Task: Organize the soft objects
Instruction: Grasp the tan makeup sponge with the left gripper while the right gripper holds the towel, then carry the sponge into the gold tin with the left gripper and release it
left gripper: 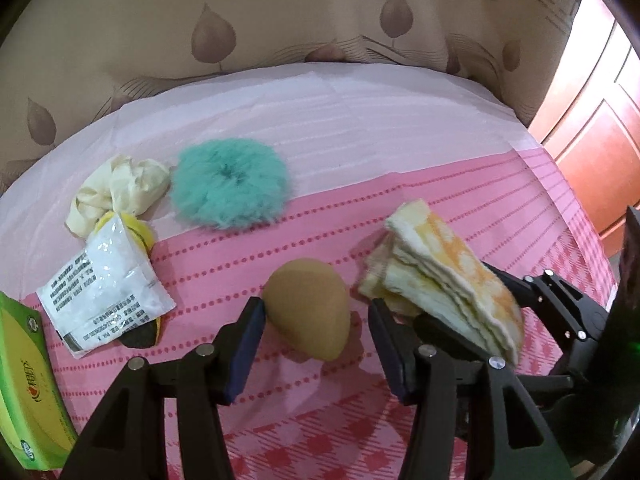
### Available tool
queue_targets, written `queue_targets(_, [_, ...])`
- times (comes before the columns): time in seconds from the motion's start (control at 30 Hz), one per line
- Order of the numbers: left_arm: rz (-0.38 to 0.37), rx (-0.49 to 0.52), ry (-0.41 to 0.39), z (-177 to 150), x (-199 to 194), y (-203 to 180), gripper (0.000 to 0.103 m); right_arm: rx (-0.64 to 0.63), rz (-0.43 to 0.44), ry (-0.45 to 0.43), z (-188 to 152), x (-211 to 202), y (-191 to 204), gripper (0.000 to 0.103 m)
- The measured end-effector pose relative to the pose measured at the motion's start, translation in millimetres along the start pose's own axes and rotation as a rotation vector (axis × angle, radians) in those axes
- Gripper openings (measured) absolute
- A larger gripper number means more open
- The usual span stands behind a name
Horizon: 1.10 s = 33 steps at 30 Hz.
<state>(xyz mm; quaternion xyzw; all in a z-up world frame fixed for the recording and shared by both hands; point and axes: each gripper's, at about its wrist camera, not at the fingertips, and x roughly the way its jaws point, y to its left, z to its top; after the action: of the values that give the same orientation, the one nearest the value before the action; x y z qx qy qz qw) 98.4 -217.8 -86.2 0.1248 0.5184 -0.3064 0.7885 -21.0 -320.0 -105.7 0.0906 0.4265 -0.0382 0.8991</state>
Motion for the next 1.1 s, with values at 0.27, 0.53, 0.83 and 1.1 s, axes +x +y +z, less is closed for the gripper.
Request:
queue_targets(0.27, [-0.016, -0.026, -0.022, -4, -5, 11, 0.041, 0.0, -0.002, 0.0, 0, 0, -1, 0.062])
queue_targets(0.53, [0.021, 0.0, -0.052, -7, -18, 5, 0.041, 0.001, -0.001, 0.0, 0, 0, 1, 0.062])
queue_targets(0.83, [0.091, 0.006, -0.08, -16, -46, 12, 0.041, -0.005, -0.007, 0.002, 0, 2, 1, 0.062])
queue_targets(1.1, [0.134, -0.018, -0.121, -27, -81, 27, 0.041, -0.007, -0.008, 0.002, 0, 2, 1, 0.062])
